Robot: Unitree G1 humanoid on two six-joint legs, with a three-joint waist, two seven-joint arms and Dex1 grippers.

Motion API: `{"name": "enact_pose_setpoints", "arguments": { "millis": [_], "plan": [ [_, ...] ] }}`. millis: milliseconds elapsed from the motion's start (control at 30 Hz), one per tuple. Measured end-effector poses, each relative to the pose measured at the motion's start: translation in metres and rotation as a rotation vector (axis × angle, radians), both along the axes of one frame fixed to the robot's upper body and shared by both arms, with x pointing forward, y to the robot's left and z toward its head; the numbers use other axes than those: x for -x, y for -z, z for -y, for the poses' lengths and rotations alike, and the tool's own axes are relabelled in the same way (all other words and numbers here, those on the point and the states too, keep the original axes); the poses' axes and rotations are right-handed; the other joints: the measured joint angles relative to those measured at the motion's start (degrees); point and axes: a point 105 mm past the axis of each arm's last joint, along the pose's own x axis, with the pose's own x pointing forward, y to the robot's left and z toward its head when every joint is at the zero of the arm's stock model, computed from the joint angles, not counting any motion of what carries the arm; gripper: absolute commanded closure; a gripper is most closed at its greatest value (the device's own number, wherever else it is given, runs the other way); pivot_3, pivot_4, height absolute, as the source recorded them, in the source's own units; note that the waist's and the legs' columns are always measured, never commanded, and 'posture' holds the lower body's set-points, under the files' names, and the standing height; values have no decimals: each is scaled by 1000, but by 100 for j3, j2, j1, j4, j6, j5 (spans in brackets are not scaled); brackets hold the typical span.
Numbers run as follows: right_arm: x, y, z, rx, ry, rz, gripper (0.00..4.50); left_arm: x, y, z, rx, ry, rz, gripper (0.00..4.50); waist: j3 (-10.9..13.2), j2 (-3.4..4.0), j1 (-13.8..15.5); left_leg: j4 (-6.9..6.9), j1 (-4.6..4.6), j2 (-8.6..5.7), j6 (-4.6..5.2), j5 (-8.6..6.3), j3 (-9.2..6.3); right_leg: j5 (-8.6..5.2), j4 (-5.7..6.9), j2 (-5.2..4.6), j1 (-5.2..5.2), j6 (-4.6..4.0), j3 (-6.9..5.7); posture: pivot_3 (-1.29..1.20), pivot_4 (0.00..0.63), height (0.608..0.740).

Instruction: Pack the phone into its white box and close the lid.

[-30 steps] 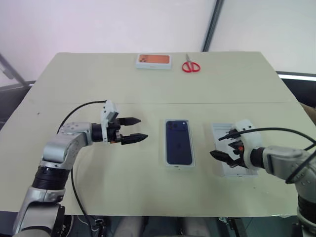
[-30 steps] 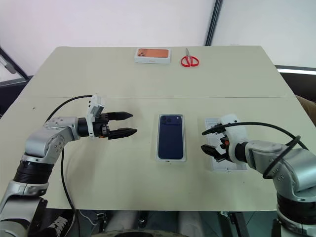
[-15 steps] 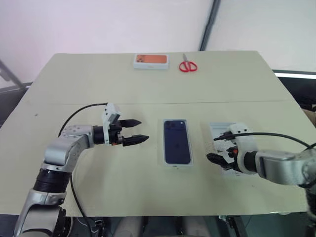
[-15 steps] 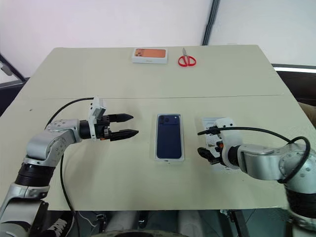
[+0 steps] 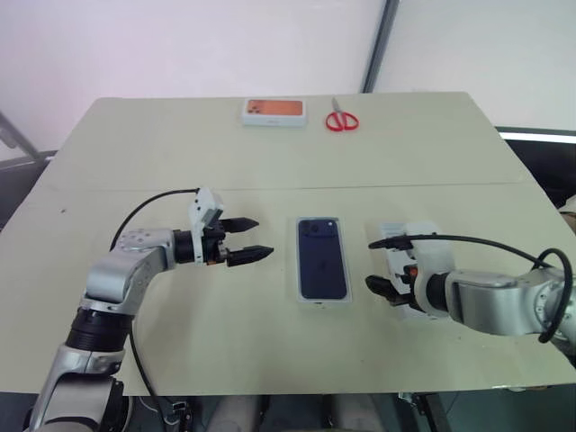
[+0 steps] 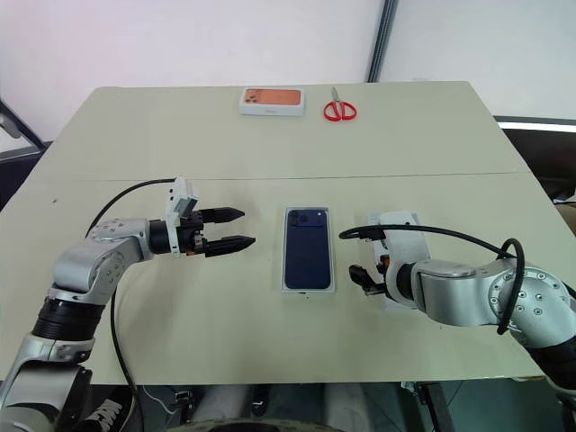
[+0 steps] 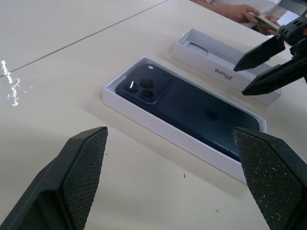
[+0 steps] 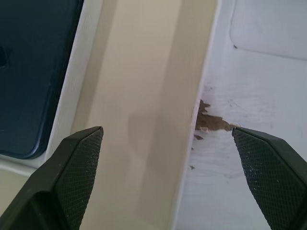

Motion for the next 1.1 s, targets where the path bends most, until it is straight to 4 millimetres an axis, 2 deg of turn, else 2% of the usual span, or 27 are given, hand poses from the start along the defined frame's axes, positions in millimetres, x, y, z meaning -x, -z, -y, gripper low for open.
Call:
{"name": "enact_pose_setpoints", "arguments": {
  "millis": [33,133,367,667,733,800,900,1000,1100],
  "plan": [
    [1,2,-1,4,0,-8,0,0,0,0,0,-1,1,113,0,0,-1,0,0,0,0,0,0,0,0,-1,0,0,0,0,150,740],
    [4,8,-3,13,-6,-33,930,0,-1,2,6,2,5,0,0,0,-1,0,0,0,0,0,0,0,0,-3,-1,0,1,0,150,740],
    [7,14,2,60,10,-50,4454,1,-2,4,4,-2,11,0,0,0,-7,0,1,2,0,0,0,0,0,-4,0,-1,2,0,150,740],
    [-2,12,3,82,8,-28,4454,0,-2,4,5,-6,12,0,0,0,-1,1,1,2,0,0,0,0,-1,-3,0,-1,2,0,150,740],
    [-8,10,7,91,22,-5,4454,0,-2,4,6,-8,12,0,0,0,3,0,0,0,0,0,1,0,-1,-1,-1,-1,2,0,150,740],
    [-19,5,5,4,63,29,4454,-1,-1,3,6,-15,11,0,0,-1,-2,0,0,1,0,0,3,0,-2,1,-1,0,3,0,150,740],
    [-42,-10,7,-92,101,137,4454,-1,-1,4,10,-21,11,0,3,3,-2,-1,0,0,0,0,5,1,-1,6,-2,0,3,0,150,740],
    [-69,-43,12,-200,138,302,4454,-4,-2,1,22,-39,9,0,4,3,-7,-2,1,2,0,0,5,1,-1,11,-3,1,4,0,150,740],
    [-80,-68,-7,-394,94,409,4454,-6,-6,2,41,-47,17,0,2,-1,-8,-7,1,8,0,0,-2,1,1,20,-4,1,3,0,150,740]
  ]
}}
